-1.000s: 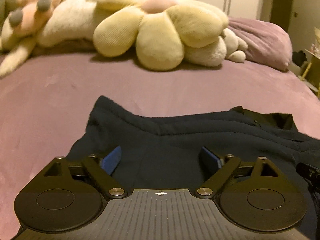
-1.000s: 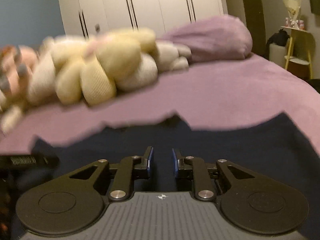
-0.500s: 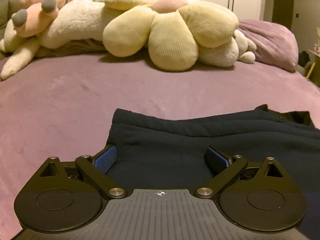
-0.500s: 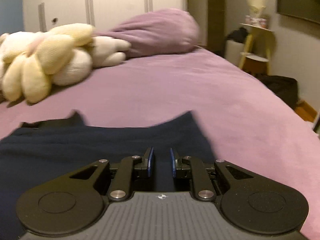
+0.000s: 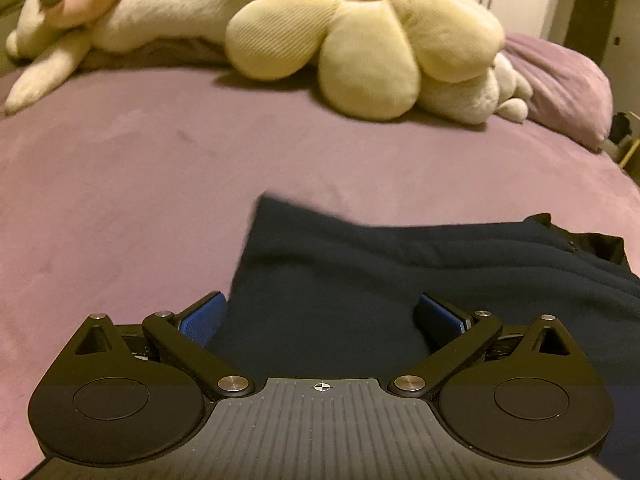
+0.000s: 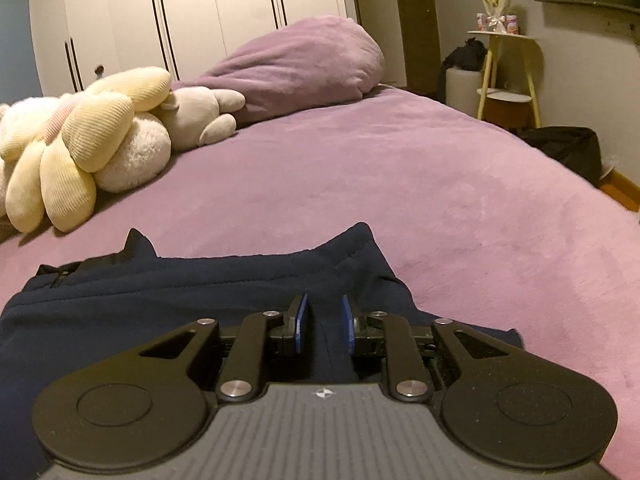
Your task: Fold large clothes
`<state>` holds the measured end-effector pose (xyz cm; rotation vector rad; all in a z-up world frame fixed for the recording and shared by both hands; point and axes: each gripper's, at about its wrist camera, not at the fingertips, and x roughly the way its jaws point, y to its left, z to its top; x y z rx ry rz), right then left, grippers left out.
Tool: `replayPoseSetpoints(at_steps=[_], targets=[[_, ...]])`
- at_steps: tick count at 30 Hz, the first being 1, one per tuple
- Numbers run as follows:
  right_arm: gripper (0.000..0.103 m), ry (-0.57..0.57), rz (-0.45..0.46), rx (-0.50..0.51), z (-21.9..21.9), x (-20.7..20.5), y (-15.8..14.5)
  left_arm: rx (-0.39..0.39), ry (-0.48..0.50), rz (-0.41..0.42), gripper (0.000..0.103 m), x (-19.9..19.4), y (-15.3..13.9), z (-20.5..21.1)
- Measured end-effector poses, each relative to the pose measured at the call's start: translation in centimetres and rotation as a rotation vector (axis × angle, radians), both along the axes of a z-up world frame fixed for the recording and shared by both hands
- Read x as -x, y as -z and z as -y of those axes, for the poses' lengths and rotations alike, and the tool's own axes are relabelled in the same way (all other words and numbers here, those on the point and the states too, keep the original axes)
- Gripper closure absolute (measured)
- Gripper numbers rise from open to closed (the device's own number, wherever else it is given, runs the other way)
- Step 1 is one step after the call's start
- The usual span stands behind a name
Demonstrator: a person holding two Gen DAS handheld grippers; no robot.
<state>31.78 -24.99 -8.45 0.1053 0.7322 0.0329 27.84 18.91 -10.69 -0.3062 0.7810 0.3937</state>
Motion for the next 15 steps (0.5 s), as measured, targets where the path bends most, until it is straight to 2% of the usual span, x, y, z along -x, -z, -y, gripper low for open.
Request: replayPoseSetpoints(at_steps=[3,6,8,10,13,15], targets=[[0.080,0.044,-0.034,0.050,-0.3,1.3,-1.9,0.101,0.012,0.049,0.000,4.5,-1.5,-2.1],[0.066,0.042,0.034,-0.050,0.3,5.7,-4.7,0.165,0.042,0.061,0.000,9.6,-2.1,-3.9],[0.058,0.015,0.055,-0.140,0.8,9.4,-6.1,0.239,0.055,0.056,0.000,12.6,-2.0,-4.9],[0.058,-0.048,0.018,-0.201,0.5,12.6,-6.4,0.317,0.062,0.052,0.000,14.6,-1.6,-5.6],[0.058,-0.136,-0.033,-0.226,-1.1,15.6,-5.9,0.431,0.055,0.068,0.000,16.3,-0.7,-6.6],[0.058,-0.166,-0.032,-0.218,-2.4,16.9,-5.8,0.494,0.033,0.078,0.002,16.5,0.1,-7.3]])
